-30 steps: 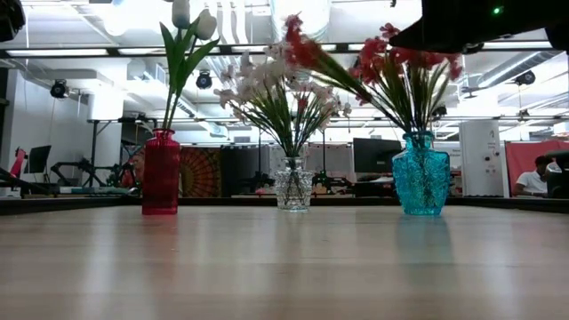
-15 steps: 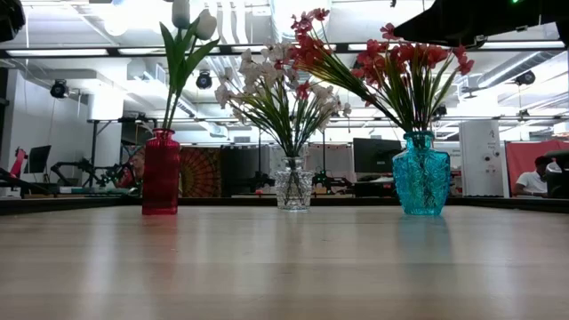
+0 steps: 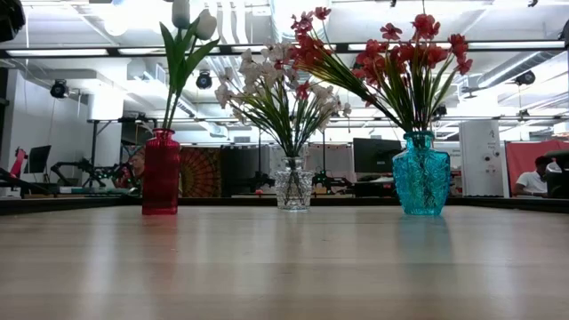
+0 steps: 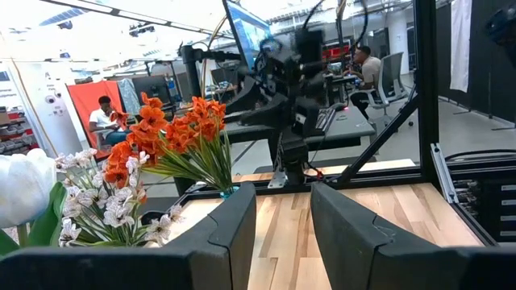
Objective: Sort flowers into vase by color
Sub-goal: Put the orange flowers into the blue vase
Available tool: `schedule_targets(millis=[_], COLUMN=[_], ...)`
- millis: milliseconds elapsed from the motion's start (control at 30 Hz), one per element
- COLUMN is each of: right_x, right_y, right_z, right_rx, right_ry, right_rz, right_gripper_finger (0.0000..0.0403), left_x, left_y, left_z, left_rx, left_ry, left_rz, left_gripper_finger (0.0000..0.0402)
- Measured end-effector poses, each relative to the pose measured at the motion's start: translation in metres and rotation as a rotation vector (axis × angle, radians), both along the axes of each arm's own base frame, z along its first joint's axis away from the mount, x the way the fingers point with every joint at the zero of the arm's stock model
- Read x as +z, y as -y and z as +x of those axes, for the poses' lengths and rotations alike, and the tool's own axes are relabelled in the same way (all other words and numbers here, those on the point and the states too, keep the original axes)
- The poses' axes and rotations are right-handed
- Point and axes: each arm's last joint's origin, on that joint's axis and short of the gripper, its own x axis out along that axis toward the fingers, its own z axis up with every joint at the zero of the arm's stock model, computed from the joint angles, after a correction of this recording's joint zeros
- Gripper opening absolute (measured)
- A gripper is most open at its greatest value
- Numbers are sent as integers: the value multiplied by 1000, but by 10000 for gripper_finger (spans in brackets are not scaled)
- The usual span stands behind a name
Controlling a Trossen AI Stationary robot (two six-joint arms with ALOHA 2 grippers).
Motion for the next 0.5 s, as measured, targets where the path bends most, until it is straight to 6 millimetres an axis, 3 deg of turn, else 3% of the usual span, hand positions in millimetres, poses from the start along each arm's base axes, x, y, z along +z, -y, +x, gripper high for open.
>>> schedule_targets(millis=[133,267,500], right_x=[28,52,71], right_y=[-7,-5,16], right_z=[18,34,64], right_rx=[-13,-73,-148], right_ry=[-83,-161,-331], right_rz=[15,70,164], right_gripper_finger=[212,250,304], left_x=[0,0,0], left_y=[0,0,0], left_z=[0,0,0], left_rx=[0,0,0], left_ry=[0,0,0], left_rz=[0,1,1], left_gripper_finger=[105,105,105])
